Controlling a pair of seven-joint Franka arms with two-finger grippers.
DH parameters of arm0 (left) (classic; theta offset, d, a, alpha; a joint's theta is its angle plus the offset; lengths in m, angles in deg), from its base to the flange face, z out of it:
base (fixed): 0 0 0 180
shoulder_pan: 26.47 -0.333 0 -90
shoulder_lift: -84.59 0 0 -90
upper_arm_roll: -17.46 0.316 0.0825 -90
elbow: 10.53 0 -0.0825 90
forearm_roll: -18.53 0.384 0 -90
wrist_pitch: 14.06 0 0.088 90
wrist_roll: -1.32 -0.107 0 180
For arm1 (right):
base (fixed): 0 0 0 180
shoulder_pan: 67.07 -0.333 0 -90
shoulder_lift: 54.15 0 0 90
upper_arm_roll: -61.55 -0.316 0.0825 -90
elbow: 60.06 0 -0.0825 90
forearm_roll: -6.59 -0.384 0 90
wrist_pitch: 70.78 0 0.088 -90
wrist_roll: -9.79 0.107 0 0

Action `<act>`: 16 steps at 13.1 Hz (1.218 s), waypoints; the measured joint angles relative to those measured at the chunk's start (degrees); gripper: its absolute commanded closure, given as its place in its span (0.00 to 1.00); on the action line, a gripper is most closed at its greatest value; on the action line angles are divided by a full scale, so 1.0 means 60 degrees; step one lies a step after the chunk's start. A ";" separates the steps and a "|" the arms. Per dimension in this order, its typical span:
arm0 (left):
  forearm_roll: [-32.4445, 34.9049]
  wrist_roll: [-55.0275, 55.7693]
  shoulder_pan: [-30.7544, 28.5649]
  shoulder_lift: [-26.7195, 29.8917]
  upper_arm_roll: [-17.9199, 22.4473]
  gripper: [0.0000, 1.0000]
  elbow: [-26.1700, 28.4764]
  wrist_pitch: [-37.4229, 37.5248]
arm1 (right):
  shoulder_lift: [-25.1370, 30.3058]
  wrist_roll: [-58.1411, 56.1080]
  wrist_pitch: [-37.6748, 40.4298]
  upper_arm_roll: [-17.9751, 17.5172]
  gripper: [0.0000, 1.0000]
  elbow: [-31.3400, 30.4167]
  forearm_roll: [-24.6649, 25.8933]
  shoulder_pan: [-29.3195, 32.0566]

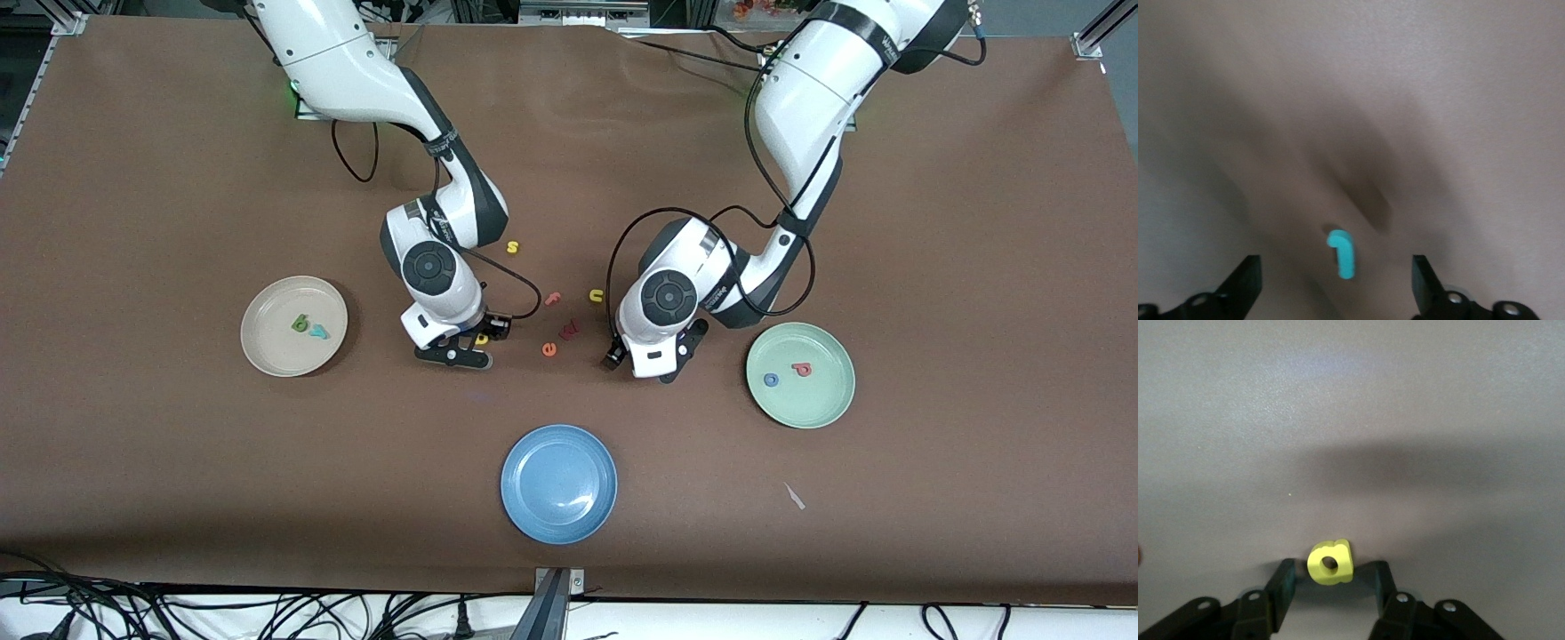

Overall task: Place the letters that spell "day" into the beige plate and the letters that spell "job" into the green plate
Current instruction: 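Drop the j on the green plate while the right gripper drops a on white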

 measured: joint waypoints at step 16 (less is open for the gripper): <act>0.0001 0.0169 0.0210 -0.0249 0.0226 1.00 -0.0024 -0.0463 | -0.0018 0.0004 0.0004 0.0033 0.80 0.0158 0.0000 0.0009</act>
